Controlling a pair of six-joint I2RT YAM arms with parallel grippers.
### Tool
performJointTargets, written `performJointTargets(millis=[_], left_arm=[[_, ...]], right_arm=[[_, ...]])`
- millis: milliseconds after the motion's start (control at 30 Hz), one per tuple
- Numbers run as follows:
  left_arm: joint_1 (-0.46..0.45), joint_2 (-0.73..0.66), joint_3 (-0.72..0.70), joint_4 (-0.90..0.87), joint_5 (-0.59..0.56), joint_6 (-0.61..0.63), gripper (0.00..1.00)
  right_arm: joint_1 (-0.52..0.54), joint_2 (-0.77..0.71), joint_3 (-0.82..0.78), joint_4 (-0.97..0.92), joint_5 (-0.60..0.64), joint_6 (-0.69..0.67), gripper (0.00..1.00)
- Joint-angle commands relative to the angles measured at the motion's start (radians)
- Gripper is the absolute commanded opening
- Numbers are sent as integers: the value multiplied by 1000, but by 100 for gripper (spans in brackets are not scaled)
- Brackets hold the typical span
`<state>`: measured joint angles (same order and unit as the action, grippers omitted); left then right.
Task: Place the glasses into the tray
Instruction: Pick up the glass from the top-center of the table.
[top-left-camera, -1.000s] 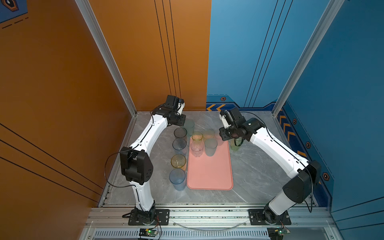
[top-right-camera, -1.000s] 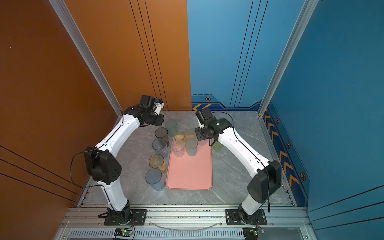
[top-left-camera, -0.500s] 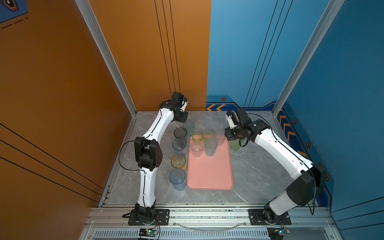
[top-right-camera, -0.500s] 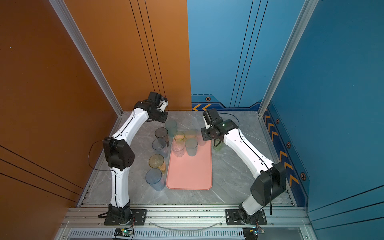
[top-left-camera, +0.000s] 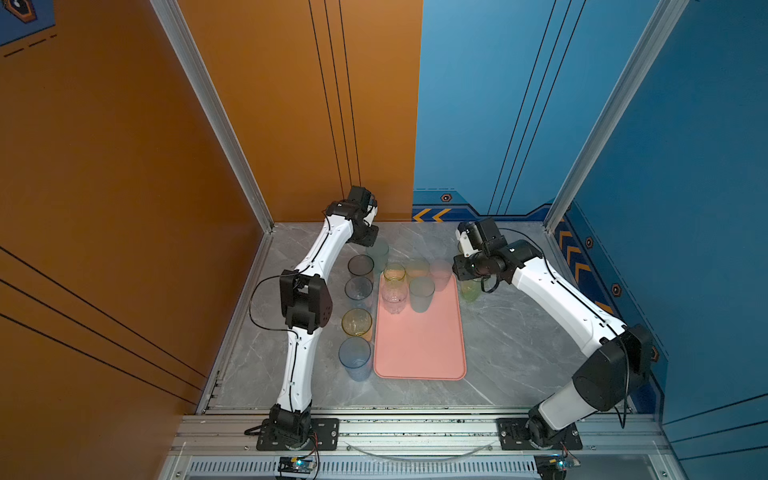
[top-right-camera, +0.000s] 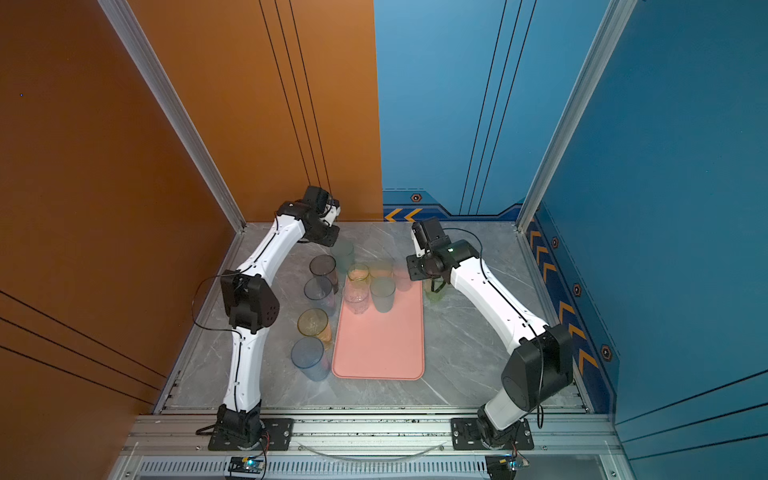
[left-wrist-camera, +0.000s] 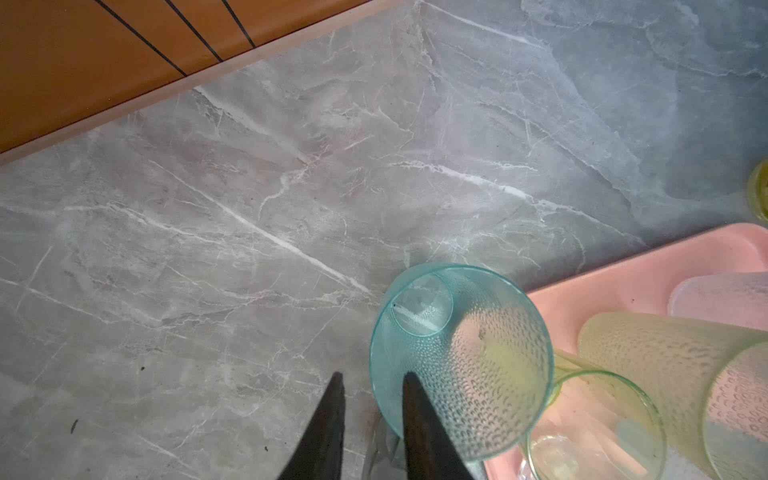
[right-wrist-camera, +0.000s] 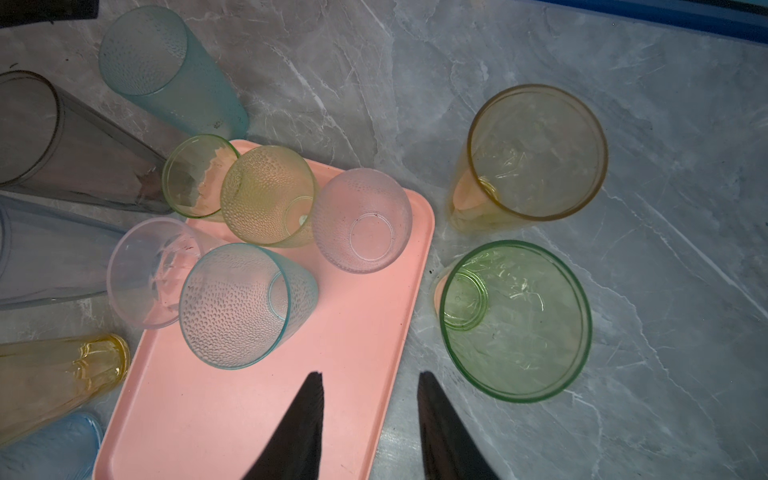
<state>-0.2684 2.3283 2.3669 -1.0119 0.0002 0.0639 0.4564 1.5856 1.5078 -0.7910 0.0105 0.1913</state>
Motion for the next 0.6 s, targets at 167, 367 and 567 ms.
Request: performJointTargets(millis=[167, 367, 567], left_arm=[[5, 44, 44, -40, -20, 16, 27], [5, 71, 67, -45, -16, 17, 26], [5, 98, 78, -54, -14, 20, 26]], right_arm=[[-13, -19, -18, 26, -26, 12, 37], [-14, -17, -21, 29, -29, 12, 37], [-21, -13, -22, 30, -32, 11, 37]])
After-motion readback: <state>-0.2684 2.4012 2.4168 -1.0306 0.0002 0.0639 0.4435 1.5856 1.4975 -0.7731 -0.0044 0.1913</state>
